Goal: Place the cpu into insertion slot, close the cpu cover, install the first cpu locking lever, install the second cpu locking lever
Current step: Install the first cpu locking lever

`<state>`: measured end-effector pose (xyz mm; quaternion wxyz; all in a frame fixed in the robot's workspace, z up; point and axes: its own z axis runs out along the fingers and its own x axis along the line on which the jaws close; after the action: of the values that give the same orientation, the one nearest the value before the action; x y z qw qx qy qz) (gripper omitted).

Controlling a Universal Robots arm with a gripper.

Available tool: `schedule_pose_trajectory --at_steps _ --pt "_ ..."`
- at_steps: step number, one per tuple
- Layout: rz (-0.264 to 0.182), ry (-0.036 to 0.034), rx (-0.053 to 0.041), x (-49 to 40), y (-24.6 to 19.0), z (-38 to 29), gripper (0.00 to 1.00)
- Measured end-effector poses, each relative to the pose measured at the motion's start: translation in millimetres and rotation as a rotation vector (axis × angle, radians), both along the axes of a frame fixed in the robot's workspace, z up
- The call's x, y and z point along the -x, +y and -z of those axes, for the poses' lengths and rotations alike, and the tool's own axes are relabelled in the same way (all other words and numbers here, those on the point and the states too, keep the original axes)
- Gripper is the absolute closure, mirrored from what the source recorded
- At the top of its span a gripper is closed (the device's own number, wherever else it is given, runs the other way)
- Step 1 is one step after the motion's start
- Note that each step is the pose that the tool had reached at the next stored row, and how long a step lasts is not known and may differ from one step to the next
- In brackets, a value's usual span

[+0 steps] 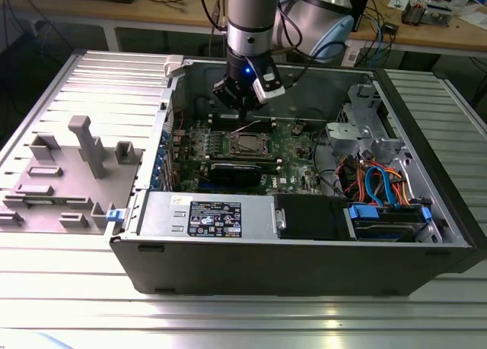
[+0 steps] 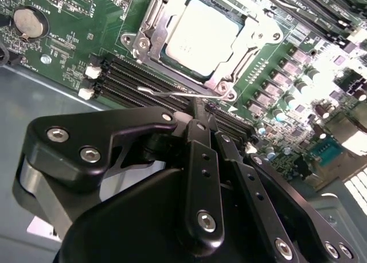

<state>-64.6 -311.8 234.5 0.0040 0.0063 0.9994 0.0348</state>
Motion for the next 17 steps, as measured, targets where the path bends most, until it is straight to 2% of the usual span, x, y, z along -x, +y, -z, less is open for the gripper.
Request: schedule_pose_trajectory --at_steps 3,17 --pt "0.0 0.0 -0.0001 -2.0 0.1 3.8 0.89" --pt "0.0 -0.0001 -0.0005 -3.3 0.7 6.6 0.89"
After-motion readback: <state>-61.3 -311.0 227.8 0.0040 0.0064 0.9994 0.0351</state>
